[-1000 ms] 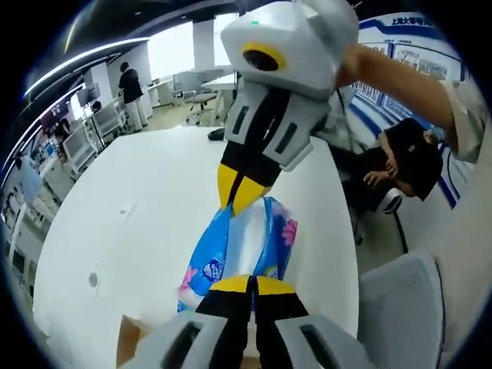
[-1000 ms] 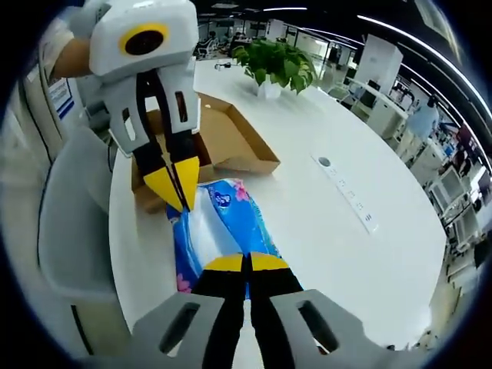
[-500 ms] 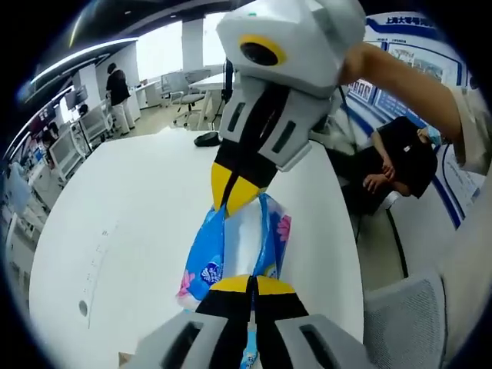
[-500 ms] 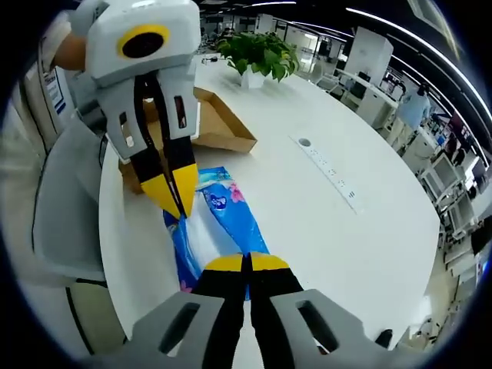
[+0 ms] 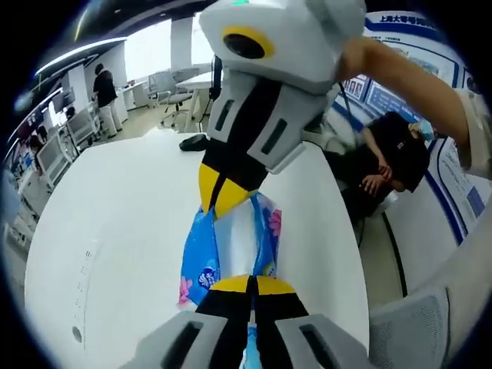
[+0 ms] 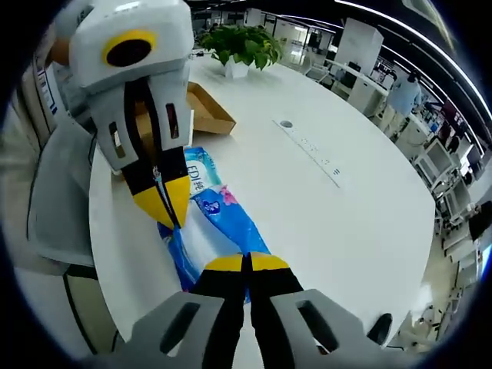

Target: Operate the shoe box by opening the lid, removing the specified soft item, and placing it in the target area until the item is outside and the box remains undamaged.

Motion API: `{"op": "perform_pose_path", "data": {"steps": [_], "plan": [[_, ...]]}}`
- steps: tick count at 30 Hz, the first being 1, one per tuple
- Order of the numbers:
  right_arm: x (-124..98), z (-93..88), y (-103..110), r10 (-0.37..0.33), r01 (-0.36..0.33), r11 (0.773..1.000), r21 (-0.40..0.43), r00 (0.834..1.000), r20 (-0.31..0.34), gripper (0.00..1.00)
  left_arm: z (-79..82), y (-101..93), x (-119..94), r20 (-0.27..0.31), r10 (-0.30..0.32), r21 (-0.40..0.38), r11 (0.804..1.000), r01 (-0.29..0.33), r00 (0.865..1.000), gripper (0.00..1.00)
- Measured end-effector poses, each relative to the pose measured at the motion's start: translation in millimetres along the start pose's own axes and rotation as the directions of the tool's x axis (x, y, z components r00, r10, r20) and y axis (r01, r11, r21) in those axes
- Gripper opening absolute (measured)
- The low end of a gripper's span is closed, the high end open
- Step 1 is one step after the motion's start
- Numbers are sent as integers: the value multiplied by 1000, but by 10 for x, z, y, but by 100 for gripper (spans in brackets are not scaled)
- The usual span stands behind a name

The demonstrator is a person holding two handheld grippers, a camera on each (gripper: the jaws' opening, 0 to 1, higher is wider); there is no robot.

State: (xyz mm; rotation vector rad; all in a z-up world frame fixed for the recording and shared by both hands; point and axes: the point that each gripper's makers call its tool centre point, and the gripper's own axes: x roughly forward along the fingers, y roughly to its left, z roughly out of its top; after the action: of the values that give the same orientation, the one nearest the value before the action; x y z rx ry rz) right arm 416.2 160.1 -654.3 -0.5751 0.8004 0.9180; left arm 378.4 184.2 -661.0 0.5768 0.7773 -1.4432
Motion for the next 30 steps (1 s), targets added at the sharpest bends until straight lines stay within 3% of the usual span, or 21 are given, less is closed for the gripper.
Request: {"op": "perform_pose_path", "data": {"steps": [11,20,30], "plan": [[89,-303,-176,-22,24,998,55,999,-23,0,95,-30,343,-8,-34,7,999,34,999,0],[285,-545,-218,-25,30,996,82,998,-53,0,-7,13,618,-37,-46,-12,999,46,998,0],[491,-665,-249,-22,29,994,104,997,-68,0,-191,83,738,-57,-52,-51,997,49,997,0]]}}
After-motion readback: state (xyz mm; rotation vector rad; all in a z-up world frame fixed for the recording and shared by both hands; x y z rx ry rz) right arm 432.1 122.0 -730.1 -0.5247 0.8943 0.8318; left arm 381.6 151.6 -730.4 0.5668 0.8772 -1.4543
